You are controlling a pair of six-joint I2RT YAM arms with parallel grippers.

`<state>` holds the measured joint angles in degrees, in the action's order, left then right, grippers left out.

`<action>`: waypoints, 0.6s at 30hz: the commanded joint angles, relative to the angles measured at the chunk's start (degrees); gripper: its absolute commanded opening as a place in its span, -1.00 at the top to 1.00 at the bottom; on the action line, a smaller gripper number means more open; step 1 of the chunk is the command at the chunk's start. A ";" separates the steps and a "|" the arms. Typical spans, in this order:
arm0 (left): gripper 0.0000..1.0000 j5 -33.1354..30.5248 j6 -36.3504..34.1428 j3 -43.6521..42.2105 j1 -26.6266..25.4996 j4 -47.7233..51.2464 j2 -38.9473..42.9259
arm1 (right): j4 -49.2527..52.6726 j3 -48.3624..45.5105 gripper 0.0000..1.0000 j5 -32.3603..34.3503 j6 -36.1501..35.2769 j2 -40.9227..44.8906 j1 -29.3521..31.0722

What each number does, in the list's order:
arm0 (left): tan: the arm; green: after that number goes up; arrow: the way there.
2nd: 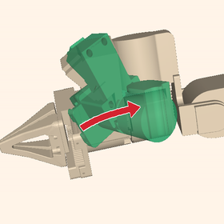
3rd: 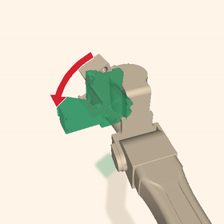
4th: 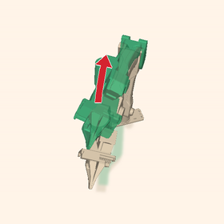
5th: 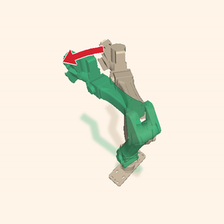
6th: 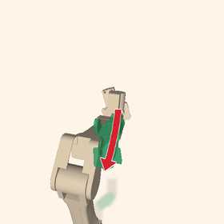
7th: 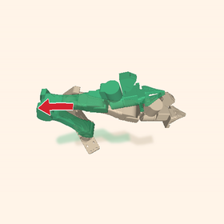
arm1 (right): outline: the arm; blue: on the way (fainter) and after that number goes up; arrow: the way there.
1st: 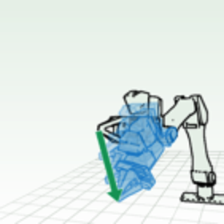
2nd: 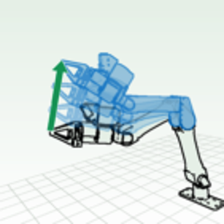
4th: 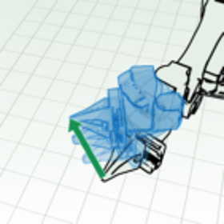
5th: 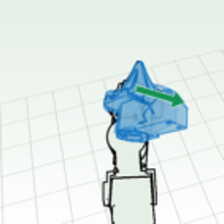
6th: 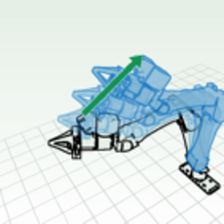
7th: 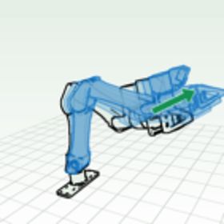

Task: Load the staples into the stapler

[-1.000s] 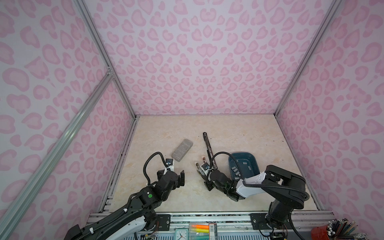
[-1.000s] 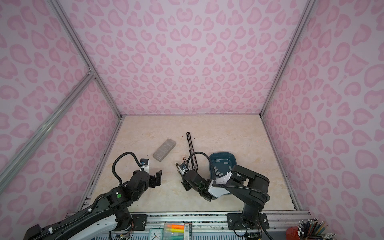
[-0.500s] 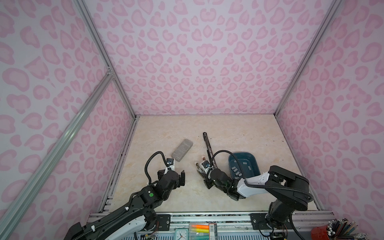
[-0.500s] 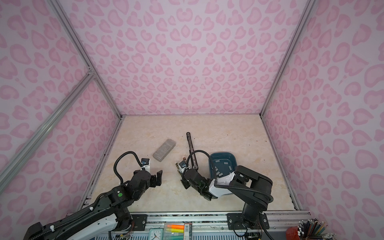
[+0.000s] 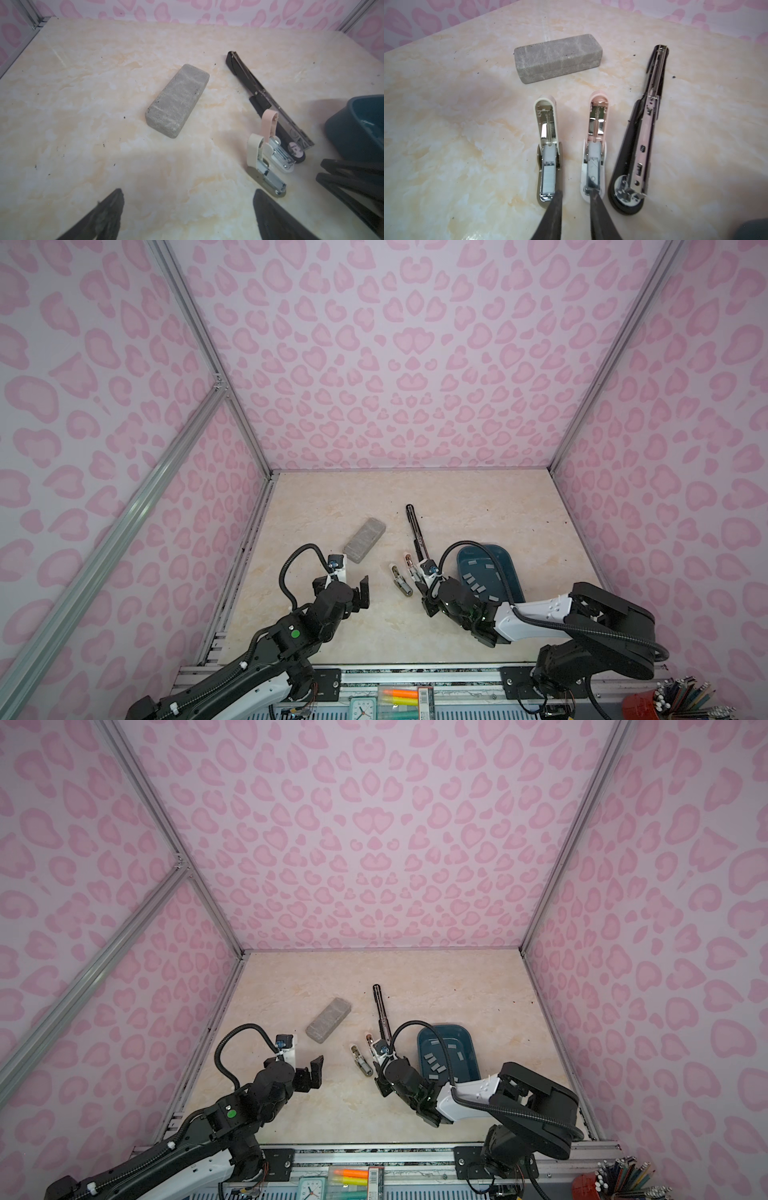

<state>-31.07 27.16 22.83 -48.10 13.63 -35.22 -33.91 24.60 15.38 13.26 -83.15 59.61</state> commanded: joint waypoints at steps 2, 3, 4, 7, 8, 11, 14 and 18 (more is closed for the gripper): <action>-0.96 -3.03 -5.12 9.44 0.02 -6.69 0.02 | 8.45 0.83 0.51 9.71 7.18 6.76 0.13; -0.96 -3.56 -6.33 12.10 0.02 -7.08 -1.09 | 12.69 1.90 0.51 11.84 9.83 8.55 0.09; -0.96 -4.16 -7.42 14.01 0.02 -7.65 -2.06 | 16.69 3.26 0.51 13.95 12.61 9.77 0.15; -0.96 -6.03 -9.89 16.89 0.24 -11.50 -4.69 | 31.79 10.82 0.54 18.23 18.46 12.69 -0.18; -0.96 -5.33 -10.66 16.20 0.64 -14.28 -4.94 | 37.04 13.60 0.53 20.76 20.71 12.92 -0.18; -0.96 -0.65 -11.93 12.53 3.16 -22.70 -4.55 | 53.59 21.99 0.55 26.15 29.18 12.67 -0.51; -0.96 2.98 -12.44 8.35 6.86 -28.07 -4.56 | 56.00 27.68 0.54 22.01 25.95 12.90 -4.37; -0.96 6.35 -15.43 3.96 12.03 -33.15 -9.59 | 64.01 34.18 0.58 16.43 22.98 9.40 -13.47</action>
<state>-28.95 14.74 28.51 -38.33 -11.75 -42.26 19.14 56.73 34.81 37.26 -71.79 50.30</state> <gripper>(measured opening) 0.981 0.220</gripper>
